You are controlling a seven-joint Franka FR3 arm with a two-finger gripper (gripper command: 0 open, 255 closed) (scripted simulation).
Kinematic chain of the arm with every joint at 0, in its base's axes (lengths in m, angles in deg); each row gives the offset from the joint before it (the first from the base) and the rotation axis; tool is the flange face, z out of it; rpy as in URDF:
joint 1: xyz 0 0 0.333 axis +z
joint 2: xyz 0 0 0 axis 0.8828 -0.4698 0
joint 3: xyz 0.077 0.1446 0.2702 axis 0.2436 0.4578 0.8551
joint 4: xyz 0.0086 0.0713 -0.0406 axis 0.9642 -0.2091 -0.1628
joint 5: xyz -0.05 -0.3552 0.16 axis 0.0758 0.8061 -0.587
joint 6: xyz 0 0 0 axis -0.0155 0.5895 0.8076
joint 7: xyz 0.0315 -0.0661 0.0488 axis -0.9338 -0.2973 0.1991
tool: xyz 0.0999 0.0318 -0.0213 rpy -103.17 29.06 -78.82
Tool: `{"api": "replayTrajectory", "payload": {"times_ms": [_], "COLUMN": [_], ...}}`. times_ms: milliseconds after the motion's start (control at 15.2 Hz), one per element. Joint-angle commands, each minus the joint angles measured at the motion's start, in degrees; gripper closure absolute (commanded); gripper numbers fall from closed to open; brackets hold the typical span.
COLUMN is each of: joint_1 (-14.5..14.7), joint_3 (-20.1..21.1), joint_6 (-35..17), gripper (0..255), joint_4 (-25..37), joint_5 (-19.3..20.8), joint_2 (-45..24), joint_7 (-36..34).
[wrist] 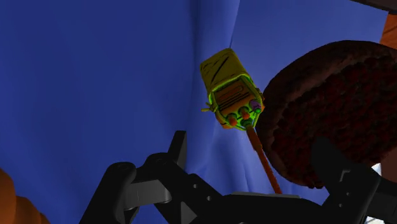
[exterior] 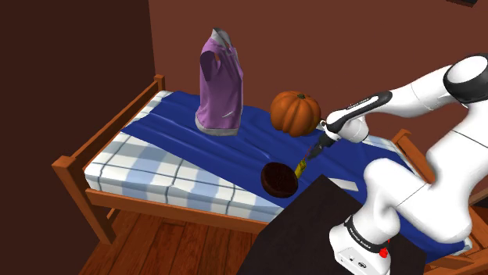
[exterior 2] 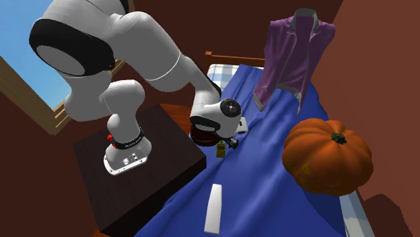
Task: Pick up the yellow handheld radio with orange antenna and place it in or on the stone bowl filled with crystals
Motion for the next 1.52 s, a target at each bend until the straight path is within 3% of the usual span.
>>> {"api": "replayTrajectory", "payload": {"times_ms": [0, 528, 990, 1056, 1452], "joint_1": [6.8, 15.8, 15.8, 15.8, 15.8], "joint_3": [-7.8, -16.9, -16.9, -16.9, -16.9], "joint_6": [-1.7, -7.4, -7.4, -7.4, -7.3], "gripper": [0, 0, 0, 255, 255], "joint_4": [1.9, 3.1, 3.1, 3.1, 3.1], "joint_5": [5.9, 10.8, 10.8, 10.8, 10.8], "joint_2": [4.1, 9.9, 9.9, 9.9, 9.9], "joint_7": [-2.0, -5.6, -5.6, -5.6, -5.6]}}
